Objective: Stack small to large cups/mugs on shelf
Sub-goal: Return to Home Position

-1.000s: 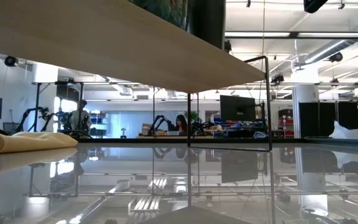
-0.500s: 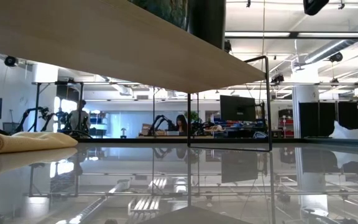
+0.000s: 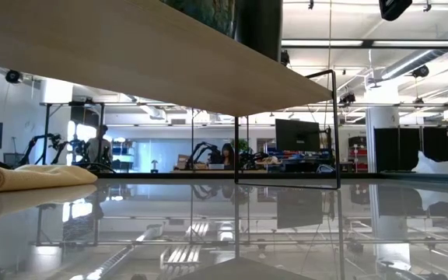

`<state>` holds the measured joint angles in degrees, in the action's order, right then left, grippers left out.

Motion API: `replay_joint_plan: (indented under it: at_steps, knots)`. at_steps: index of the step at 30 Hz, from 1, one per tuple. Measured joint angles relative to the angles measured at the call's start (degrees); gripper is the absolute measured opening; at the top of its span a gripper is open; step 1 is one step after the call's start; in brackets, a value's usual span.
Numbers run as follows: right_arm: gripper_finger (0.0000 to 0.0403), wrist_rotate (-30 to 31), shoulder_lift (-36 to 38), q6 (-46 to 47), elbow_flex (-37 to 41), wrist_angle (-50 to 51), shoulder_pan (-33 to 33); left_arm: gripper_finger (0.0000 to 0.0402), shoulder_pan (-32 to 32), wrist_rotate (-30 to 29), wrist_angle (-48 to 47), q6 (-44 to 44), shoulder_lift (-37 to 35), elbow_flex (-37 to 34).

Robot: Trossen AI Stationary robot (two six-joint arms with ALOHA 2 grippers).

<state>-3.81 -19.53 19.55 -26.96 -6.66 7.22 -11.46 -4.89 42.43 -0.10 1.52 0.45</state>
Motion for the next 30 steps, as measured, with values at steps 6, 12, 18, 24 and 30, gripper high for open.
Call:
replay_joint_plan:
  at_steps: [6,12,18,24,30]
  knots:
    - [0.0068,0.0,0.0,0.9,0.0,-0.7,0.0,0.0125,0.0,4.2,0.6,3.1,0.0,0.0]
    - [0.0068,0.0,0.0,0.6,0.0,-0.9,0.0,0.0125,0.0,4.0,1.0,2.4,1.4,-0.1]
    - [0.0068,0.4,0.0,0.0,0.0,-0.9,0.0,0.0125,0.0,1.3,-1.6,2.1,1.5,-0.1]
    - [0.0068,0.5,0.0,-0.1,0.0,-0.9,0.0,0.0125,0.0,1.3,-2.4,2.1,1.8,-0.1]
    - [0.0068,0.9,0.0,-0.1,0.0,-0.9,0.0,0.0125,0.0,1.3,-2.4,2.0,1.8,-0.1]
